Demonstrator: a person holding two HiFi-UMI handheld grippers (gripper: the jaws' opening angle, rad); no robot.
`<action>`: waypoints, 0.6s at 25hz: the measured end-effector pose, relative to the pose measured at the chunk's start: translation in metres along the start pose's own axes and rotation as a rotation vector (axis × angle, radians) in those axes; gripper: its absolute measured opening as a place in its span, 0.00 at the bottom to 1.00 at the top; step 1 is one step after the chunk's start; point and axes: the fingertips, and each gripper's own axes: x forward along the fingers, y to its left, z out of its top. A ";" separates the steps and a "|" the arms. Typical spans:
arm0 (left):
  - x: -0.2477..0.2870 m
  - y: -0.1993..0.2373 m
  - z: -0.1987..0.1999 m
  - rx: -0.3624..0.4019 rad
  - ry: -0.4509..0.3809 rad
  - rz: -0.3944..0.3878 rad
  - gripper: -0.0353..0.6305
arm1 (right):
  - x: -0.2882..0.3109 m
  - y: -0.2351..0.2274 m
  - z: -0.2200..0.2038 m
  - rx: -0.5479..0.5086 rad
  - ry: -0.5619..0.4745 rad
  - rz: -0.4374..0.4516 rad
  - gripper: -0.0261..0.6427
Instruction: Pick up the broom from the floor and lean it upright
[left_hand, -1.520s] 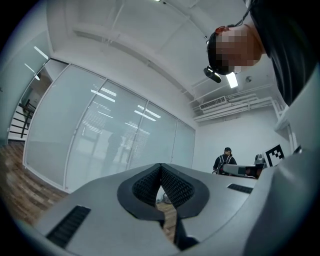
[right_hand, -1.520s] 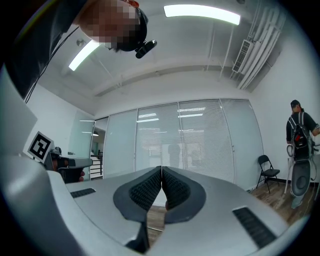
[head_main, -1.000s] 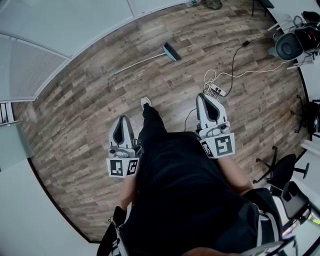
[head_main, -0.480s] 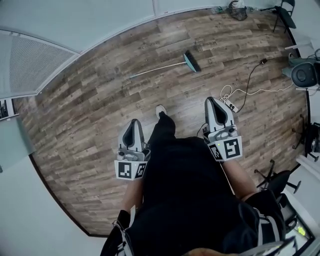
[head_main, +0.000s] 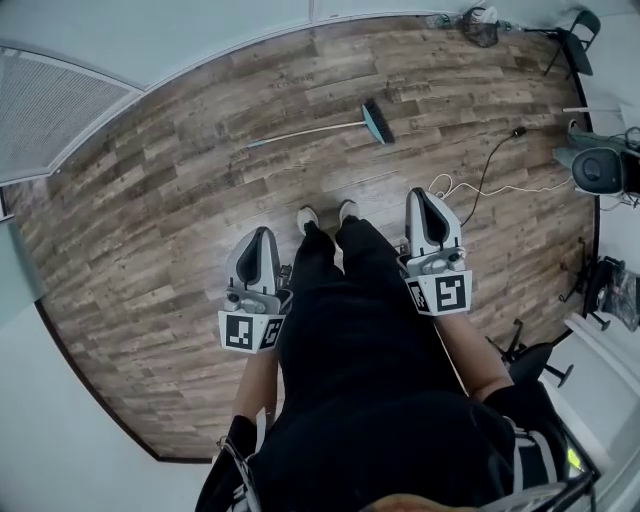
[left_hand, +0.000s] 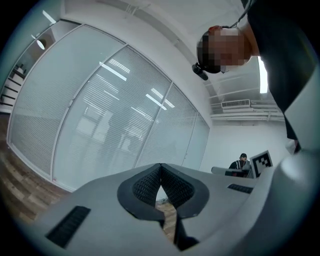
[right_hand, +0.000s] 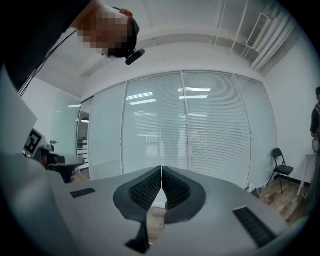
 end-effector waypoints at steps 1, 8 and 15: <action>0.000 0.001 -0.001 -0.011 -0.002 0.007 0.08 | 0.004 0.002 -0.013 -0.018 0.027 0.018 0.07; 0.026 -0.001 -0.043 -0.032 0.109 0.068 0.08 | 0.049 -0.027 -0.112 0.035 0.312 0.055 0.07; 0.066 0.034 -0.084 -0.012 0.070 0.183 0.08 | 0.151 -0.035 -0.190 -0.110 0.473 0.310 0.07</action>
